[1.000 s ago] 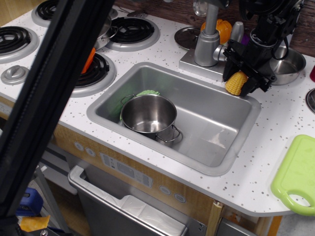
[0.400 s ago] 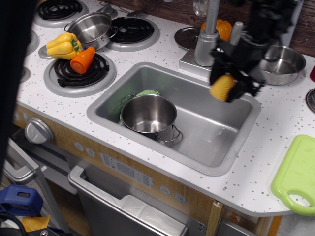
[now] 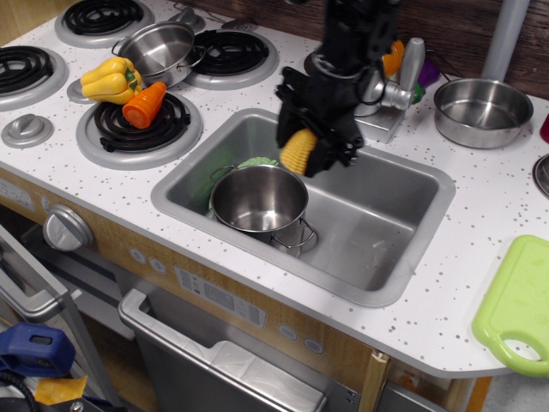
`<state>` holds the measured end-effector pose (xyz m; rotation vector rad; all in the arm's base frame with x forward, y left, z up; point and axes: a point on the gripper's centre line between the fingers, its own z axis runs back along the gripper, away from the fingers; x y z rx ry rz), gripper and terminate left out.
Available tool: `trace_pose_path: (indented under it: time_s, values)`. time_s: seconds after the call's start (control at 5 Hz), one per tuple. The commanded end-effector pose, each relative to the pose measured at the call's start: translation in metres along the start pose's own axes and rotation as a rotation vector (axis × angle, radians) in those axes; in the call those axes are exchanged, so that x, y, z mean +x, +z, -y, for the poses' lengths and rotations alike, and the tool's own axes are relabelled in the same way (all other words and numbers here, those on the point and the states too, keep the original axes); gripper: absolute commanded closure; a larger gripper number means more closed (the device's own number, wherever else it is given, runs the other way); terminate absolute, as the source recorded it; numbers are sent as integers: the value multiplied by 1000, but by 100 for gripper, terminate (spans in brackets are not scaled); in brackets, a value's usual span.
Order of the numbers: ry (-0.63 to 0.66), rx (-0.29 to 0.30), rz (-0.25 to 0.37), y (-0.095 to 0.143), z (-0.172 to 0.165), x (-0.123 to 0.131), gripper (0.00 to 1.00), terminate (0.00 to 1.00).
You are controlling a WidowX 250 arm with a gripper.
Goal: Put corn in pot which is in sink
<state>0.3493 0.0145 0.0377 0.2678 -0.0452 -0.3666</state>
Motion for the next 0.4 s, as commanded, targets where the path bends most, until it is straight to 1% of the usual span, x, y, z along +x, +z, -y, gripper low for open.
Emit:
trace_pose_path:
  time_s: [0.0, 0.2]
  values:
    - [23, 22, 61, 11, -20, -22, 100, 0]
    - [32, 34, 70, 4, -18, -32, 0, 100]
